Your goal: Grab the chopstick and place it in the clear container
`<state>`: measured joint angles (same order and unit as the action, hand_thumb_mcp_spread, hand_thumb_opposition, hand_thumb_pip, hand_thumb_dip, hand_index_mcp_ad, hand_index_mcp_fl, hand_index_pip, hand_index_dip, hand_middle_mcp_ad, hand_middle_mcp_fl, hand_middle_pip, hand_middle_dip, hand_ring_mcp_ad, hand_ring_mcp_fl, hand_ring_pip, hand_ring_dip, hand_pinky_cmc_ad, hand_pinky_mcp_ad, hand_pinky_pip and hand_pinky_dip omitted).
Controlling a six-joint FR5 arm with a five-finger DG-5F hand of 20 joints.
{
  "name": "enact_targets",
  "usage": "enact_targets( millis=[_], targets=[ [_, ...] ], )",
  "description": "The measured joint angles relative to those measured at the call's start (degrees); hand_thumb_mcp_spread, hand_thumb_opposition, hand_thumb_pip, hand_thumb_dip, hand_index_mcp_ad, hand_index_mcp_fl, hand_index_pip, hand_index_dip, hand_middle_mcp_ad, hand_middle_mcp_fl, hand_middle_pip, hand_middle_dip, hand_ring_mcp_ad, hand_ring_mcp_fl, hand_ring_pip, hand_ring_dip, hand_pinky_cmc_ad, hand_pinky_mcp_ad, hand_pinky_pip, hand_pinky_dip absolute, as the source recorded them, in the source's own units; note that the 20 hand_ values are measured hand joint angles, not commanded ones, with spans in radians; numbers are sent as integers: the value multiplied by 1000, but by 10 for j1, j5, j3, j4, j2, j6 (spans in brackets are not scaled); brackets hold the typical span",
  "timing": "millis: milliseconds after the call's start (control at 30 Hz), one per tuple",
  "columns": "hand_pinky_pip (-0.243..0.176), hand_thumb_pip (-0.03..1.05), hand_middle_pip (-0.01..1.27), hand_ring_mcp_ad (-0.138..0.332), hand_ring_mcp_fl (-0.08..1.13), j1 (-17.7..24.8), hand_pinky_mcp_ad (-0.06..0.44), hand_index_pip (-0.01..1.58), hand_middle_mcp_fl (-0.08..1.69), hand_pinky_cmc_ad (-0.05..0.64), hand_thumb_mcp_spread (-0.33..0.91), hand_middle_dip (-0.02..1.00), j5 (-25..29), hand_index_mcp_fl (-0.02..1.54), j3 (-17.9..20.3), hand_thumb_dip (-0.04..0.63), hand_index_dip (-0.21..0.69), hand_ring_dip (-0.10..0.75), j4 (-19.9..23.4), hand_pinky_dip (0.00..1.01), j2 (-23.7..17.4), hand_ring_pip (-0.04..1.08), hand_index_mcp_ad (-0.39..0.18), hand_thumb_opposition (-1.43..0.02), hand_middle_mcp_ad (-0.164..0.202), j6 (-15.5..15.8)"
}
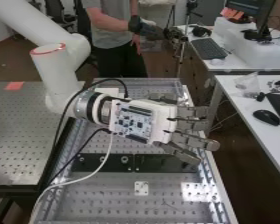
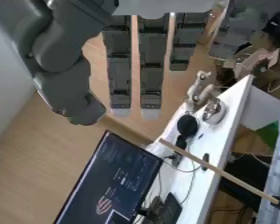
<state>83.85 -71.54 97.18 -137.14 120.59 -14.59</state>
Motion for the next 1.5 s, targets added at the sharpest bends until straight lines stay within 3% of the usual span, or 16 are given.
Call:
enact_targets(
  millis=[333, 800, 1067, 1167, 1233, 1500],
  targets=[
    [-113, 777, 211, 82, 79, -1, 216, 696, 531, 248, 335, 597, 9, 354, -33, 349, 134, 258, -7, 106, 42, 91, -52, -771, 63, -50],
    [-110, 777, 262, 73, 126, -1, 218, 696, 593, 244, 367, 597, 17, 354, -37, 349, 133, 255, -13, 106, 75, 93, -52, -771, 58, -134],
    [-113, 737, 262, 70, 161, -2, 216, 665, 642, 248, 414, 597, 5, 325, -46, 333, 136, 281, -36, 120, 81, 89, -52, -771, 58, -120],
    [-110, 724, 260, 66, 178, -3, 215, 709, 637, 248, 457, 621, 0, 379, -51, 328, 136, 293, -43, 120, 82, 99, -52, -771, 59, -111],
    [-110, 653, 253, 61, 178, -4, 215, 723, 642, 248, 456, 625, -3, 393, -56, 325, 134, 293, -50, 120, 84, 96, -54, -771, 63, -105],
    [-106, 606, 278, 56, 213, -7, 216, 798, 670, 265, 501, 656, -5, 475, -75, 319, 129, 330, -61, 126, 91, 91, -89, -777, 61, -87]
  ],
)
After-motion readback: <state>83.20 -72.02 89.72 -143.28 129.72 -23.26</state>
